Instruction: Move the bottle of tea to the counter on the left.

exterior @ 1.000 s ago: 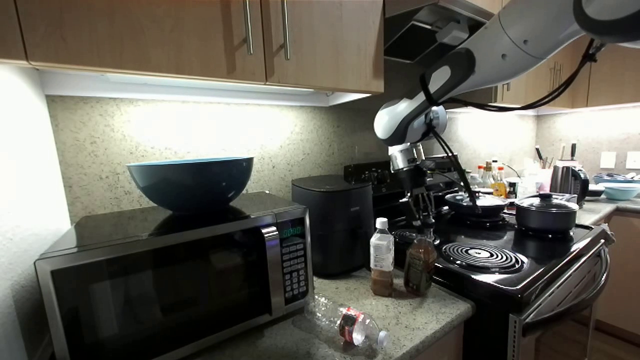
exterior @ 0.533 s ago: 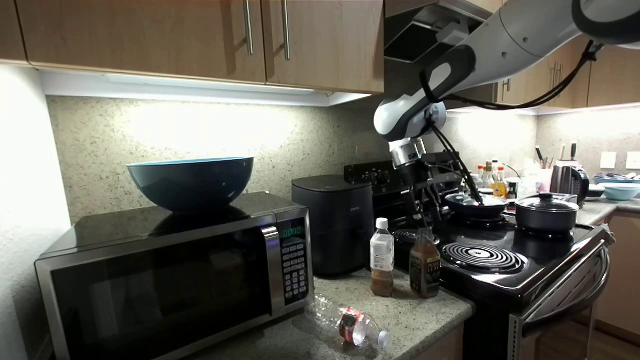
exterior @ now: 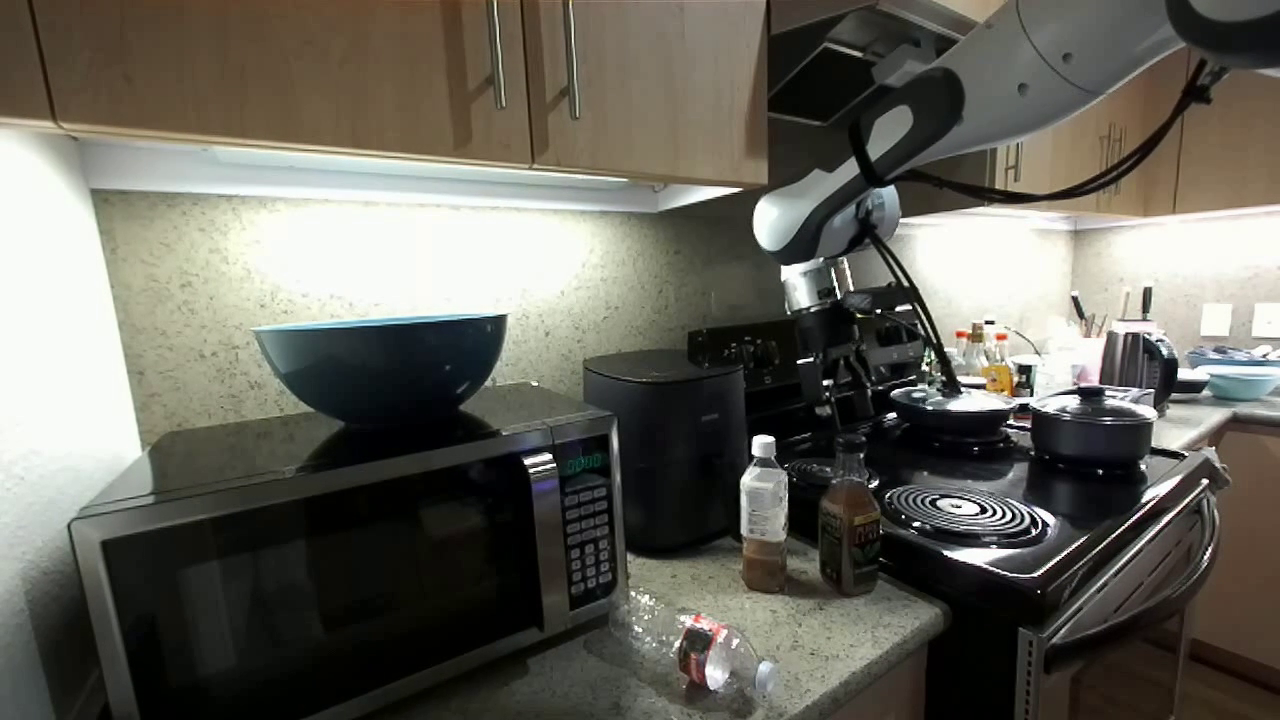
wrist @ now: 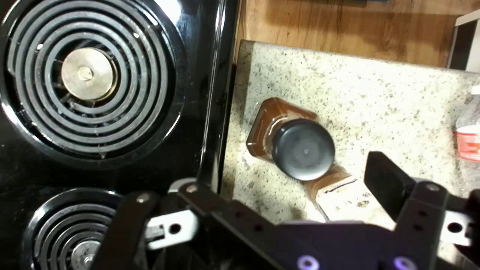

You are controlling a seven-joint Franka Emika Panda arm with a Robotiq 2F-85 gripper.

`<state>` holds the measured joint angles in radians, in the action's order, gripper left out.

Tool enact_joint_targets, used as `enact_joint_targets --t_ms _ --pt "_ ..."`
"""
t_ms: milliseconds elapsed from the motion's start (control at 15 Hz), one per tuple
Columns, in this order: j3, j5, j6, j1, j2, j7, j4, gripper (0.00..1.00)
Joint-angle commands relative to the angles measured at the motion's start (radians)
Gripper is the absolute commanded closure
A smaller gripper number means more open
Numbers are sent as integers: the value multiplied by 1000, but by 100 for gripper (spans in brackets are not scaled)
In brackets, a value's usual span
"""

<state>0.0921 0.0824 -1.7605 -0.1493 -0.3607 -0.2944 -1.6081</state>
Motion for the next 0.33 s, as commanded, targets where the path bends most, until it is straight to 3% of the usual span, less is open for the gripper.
enact_joint_targets --t_ms 0,67,267 --pt "7 43 -155 5 101 38 -123 0" --pt "-1 15 -75 -3 29 5 -29 0" --pt "2 22 -117 -2 63 9 -67 0"
